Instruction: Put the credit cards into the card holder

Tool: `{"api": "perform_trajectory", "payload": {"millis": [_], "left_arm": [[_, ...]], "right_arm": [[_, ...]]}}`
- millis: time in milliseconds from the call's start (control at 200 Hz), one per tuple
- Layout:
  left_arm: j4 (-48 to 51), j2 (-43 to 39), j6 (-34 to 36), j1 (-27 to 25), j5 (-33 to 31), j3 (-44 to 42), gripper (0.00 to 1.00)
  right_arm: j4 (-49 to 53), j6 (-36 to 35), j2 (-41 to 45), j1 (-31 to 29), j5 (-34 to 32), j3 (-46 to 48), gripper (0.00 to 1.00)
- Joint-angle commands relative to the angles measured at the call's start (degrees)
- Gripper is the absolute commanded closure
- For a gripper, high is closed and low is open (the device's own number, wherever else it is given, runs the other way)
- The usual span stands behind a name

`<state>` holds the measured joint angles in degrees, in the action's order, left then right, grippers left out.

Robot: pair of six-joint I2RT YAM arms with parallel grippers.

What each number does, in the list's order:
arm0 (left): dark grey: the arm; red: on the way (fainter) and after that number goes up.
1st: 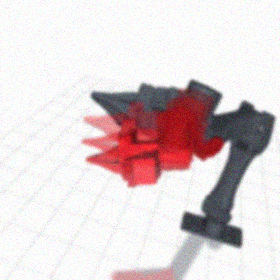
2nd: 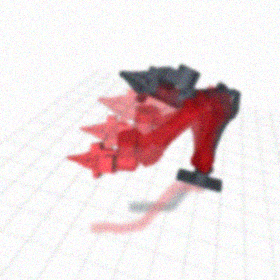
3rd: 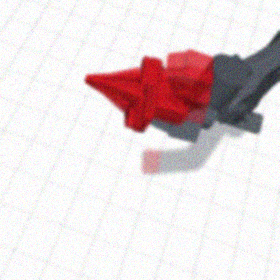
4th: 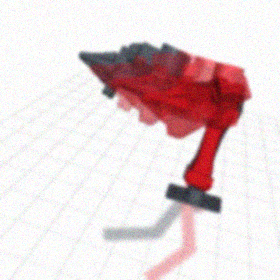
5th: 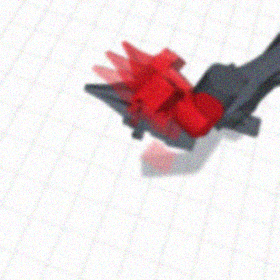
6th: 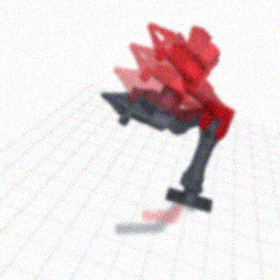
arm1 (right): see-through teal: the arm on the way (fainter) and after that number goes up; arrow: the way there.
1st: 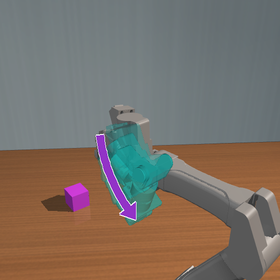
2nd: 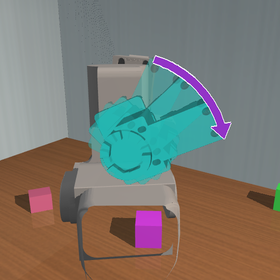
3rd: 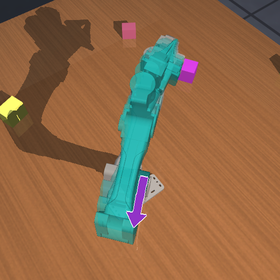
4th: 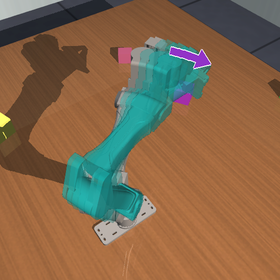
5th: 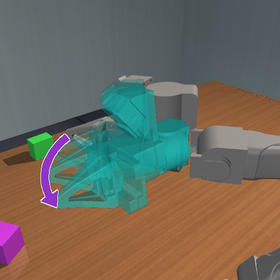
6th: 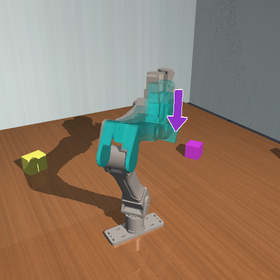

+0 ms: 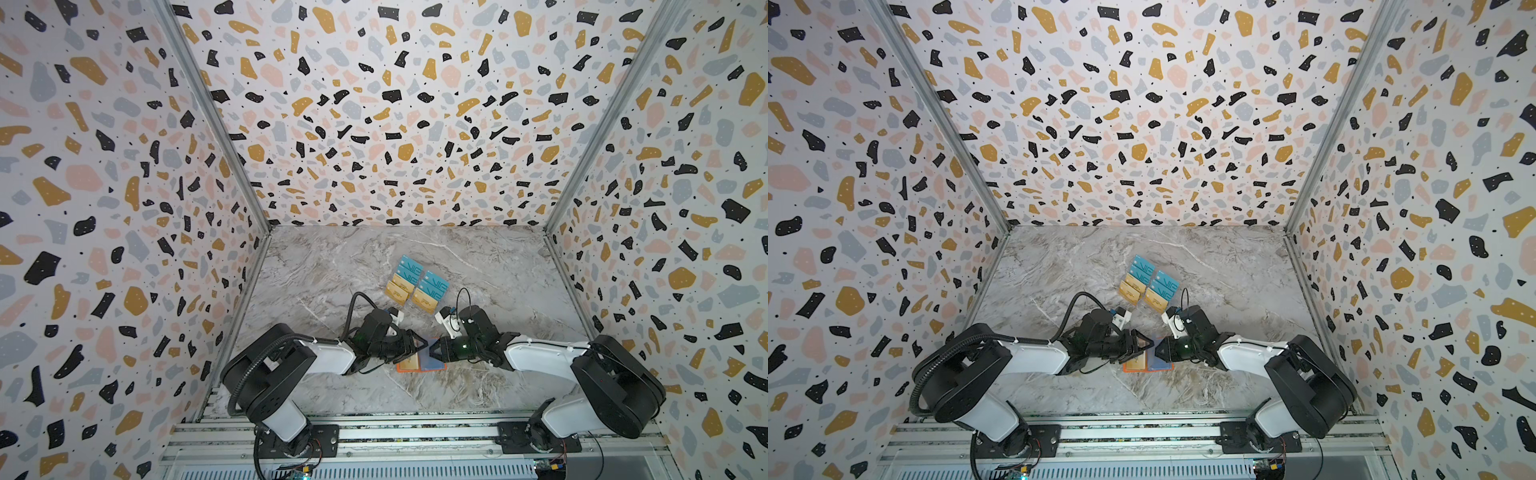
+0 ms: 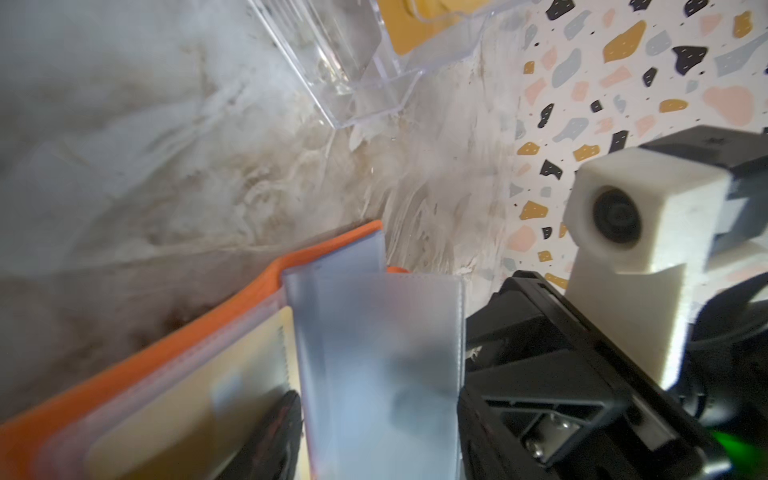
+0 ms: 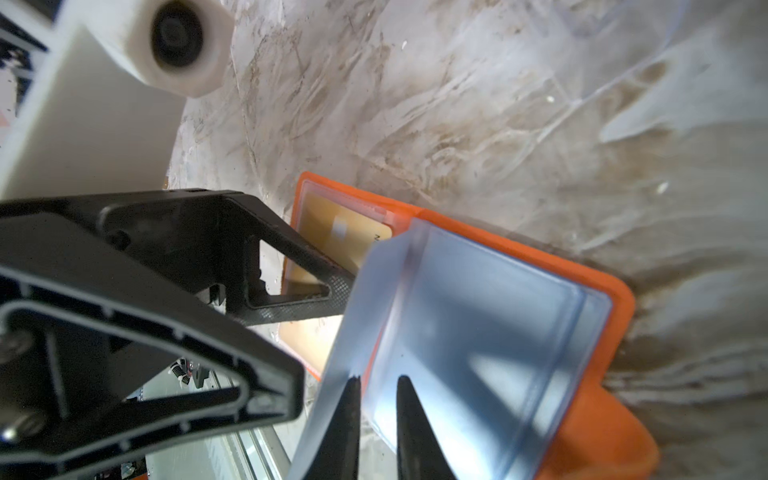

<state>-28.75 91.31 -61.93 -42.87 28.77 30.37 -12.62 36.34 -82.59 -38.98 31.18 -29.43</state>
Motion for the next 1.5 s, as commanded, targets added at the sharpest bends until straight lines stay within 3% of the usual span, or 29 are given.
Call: {"api": "perform_trajectory", "payload": {"millis": [0, 415, 551, 696, 1096, 1371, 1492], "left_arm": [[6.29, -1.67, 3.78, -0.19, -1.0, 1.09, 0.38], [19.29, -14.89, 6.37, 3.32, -7.76, 1.33, 0.49], [27.12, -14.63, 10.69, 3.32, -10.18, 3.88, 0.61], [25.96, -13.46, 10.87, 2.82, -9.54, 2.23, 0.78], [25.61, -7.67, 13.13, 2.09, -11.28, 1.48, 0.88], [24.89, -6.45, 13.9, 2.09, -11.84, 0.14, 0.88], [25.01, -6.14, 14.23, 2.09, -12.02, -0.56, 0.88]], "right_arm": [[-0.98, -1.15, -0.29, -0.31, 0.94, -1.5, 0.81], [-1.77, -3.11, -6.93, -4.25, 3.01, -6.38, 0.83], [-2.86, -2.85, -9.3, -4.61, 3.72, -7.17, 0.86], [-4.21, -1.87, -10.54, -5.28, 3.33, -7.57, 0.88], [-5.12, 0.96, -10.84, -6.46, 1.71, -8.41, 0.88], [7.11, -7.2, -9.11, -4.18, -0.23, -19.69, 0.84], [12.25, -12.01, -11.69, -1.71, -0.96, -28.18, 0.76]]}}
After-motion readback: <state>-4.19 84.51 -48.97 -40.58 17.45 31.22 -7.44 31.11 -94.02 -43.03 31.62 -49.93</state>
